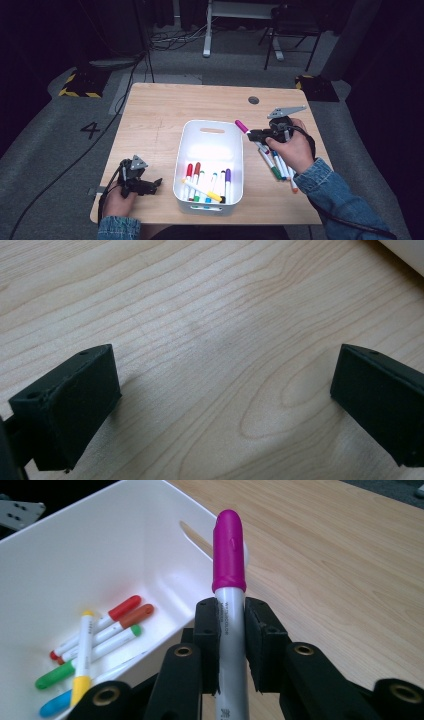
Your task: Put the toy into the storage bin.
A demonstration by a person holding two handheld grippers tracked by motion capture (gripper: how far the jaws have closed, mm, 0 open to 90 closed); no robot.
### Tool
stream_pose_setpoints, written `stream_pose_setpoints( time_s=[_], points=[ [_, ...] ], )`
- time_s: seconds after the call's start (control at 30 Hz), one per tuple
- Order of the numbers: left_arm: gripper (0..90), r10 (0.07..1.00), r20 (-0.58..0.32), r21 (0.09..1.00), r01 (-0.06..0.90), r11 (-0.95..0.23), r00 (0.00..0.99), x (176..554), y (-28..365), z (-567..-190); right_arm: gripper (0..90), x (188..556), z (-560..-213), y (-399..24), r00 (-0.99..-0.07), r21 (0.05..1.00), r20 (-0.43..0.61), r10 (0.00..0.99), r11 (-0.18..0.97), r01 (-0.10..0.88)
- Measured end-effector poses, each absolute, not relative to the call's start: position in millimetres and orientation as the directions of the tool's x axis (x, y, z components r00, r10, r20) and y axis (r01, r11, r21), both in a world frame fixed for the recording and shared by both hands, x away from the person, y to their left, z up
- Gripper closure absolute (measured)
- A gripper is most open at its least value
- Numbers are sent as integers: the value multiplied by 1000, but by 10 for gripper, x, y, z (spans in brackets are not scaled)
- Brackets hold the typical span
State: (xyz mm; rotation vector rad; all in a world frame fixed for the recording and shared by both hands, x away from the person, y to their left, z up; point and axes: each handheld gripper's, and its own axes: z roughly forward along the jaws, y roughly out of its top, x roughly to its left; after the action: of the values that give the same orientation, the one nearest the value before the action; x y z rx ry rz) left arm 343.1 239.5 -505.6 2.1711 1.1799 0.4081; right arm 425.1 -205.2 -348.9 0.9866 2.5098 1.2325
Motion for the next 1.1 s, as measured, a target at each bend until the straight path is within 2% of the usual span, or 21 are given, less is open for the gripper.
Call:
stream_pose_setpoints(
  time_s=[0.6,1.1],
  points=[
    [0,834,-25,654,640,-404,552,3431,2395,-5056,773,3890,-3208,-1741,-855,772,108,507,499,393],
    [0,834,-27,655,640,-401,551,3431,2393,-5057,773,3751,-3260,-1436,-895,774,122,430,523,357]
  ],
)
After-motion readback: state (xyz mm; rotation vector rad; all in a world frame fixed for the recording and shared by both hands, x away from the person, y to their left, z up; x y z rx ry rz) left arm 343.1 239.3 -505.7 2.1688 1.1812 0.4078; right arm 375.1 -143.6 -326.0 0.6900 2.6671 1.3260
